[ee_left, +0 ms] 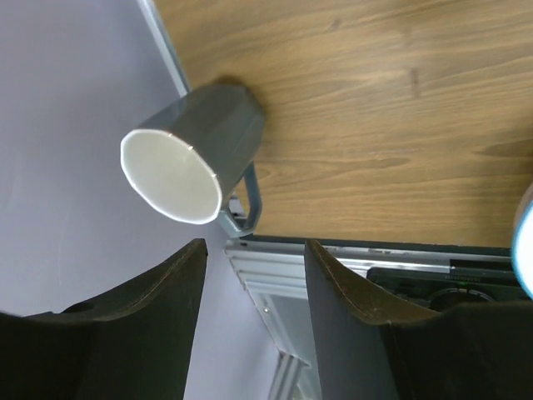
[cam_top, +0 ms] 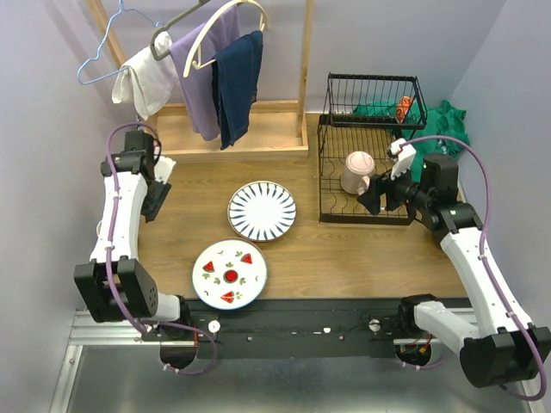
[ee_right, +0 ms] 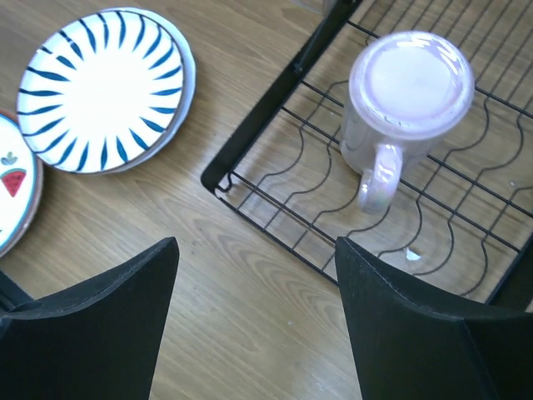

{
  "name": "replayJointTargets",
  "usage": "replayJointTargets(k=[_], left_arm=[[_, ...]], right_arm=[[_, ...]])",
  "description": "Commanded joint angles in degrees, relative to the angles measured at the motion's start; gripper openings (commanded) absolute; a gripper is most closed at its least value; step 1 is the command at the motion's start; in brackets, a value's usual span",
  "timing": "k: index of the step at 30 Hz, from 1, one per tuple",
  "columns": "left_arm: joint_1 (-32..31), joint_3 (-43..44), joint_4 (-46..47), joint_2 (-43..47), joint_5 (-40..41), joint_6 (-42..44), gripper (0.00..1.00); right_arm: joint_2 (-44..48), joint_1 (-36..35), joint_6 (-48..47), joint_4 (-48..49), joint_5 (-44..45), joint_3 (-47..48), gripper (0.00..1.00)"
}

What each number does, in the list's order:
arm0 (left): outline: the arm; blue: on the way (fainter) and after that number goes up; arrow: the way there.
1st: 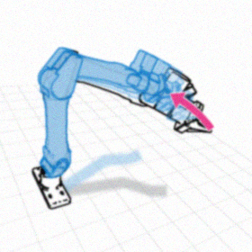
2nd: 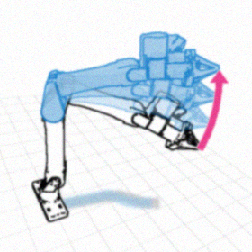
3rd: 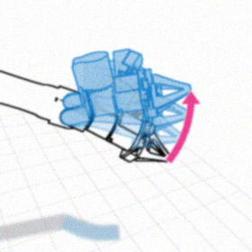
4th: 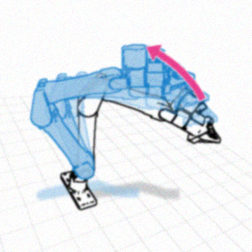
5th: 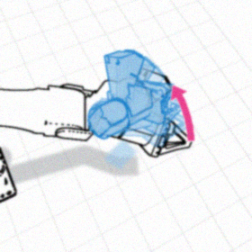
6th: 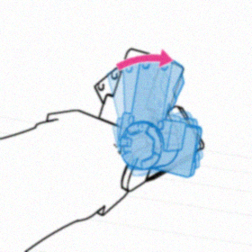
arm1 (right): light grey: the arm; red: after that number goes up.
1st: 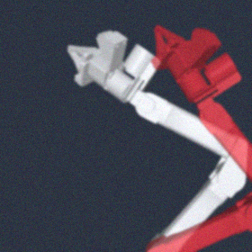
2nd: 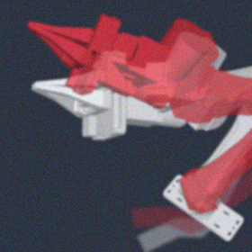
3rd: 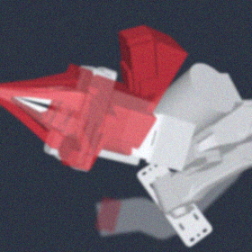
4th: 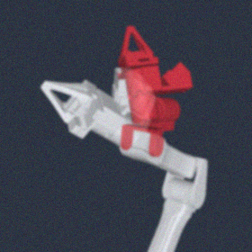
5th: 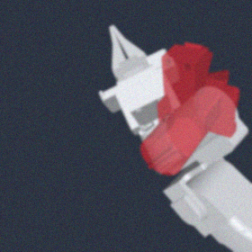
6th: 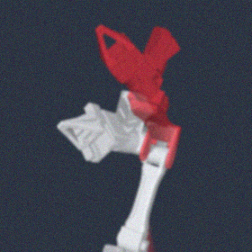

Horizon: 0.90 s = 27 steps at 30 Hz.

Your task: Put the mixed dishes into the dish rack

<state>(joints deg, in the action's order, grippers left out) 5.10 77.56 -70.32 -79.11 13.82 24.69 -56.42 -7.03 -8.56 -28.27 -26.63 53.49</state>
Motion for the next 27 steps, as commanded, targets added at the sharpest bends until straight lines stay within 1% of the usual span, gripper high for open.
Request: replayJointTargets(k=[1,6,10,18,20,23,24,26,27], left_arm=[[5.96,1.01,0.36,-2.53,0.15,3.35,0.59],[8.78,0.75,2.29,-6.14,-2.04,4.23,0.57],[10.18,0.58,3.0,-8.51,-3.19,4.23,0.55],[13.79,-1.88,6.87,-11.94,-3.19,4.32,0.55],[14.14,-2.32,6.96,-13.43,-3.71,4.14,0.53],[14.06,-3.29,6.78,-15.36,-4.68,3.62,0.49],[14.14,-3.47,6.61,-15.72,-5.21,3.44,0.45],[14.14,-3.9,6.61,-16.25,-6.09,3.26,0.4],[14.06,-3.91,6.34,-16.34,-7.31,3.09,0.34]], right_arm=[[-4.12,0.08,2.31,-3.45,-5.01,5.47,0.82],[-7.12,0.0,2.76,-4.07,-4.83,10.39,0.82],[-8.79,0.0,2.58,-6.09,-4.39,12.16,0.82],[-7.91,0.0,2.23,-7.06,-3.16,11.63,0.82],[-7.56,0.08,1.88,-7.67,-2.9,11.55,0.82],[-7.21,0.08,1.53,-7.94,-2.72,11.46,0.82],[-7.21,0.08,1.61,-7.94,-2.72,11.54,0.82],[-7.21,0.08,1.96,-7.85,-3.25,11.81,0.82],[-7.3,0.0,2.57,-7.68,-3.6,11.89,0.82]])
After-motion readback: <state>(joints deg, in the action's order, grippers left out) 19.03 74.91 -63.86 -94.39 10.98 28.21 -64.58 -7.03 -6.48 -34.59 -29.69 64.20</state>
